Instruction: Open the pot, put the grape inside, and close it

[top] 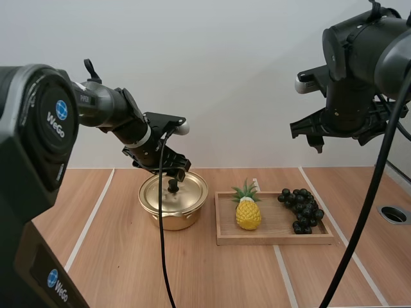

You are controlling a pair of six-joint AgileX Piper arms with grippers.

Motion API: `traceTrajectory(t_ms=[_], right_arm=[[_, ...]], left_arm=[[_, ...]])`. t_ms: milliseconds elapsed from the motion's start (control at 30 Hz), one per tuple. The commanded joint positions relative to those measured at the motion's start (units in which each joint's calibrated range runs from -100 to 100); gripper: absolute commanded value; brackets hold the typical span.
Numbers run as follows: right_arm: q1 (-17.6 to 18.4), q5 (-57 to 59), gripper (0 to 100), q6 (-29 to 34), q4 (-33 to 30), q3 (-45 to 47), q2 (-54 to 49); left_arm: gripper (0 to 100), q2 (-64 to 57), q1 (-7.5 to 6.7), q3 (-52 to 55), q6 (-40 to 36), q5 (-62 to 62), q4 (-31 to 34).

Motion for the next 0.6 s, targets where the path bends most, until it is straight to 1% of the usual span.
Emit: traceTrajectory(t_ms=[0,400,533,567], right_arm=[[0.0,0.0,100,-0.4,-0.3,0.2,-0.3],[0.0,0.0,100,-0.4,0.1,0.2,-0.3],[0.0,0.0,100,-0.4,0.1,0.2,-0.3],[0.0,0.0,100,-0.4,0.1,0.2,-0.3]], left_arm=[[100,0.8,-0.21,0.1,1.3,-1.9,-1.1],[100,3.5,-0.21,0.1,3.4,0.5,-2.1],[100,3.5,-0.27,0.1,6.8,1.9,-3.9],[92,3.5,-0.27,0.1,7.6,3.0,-4.6]])
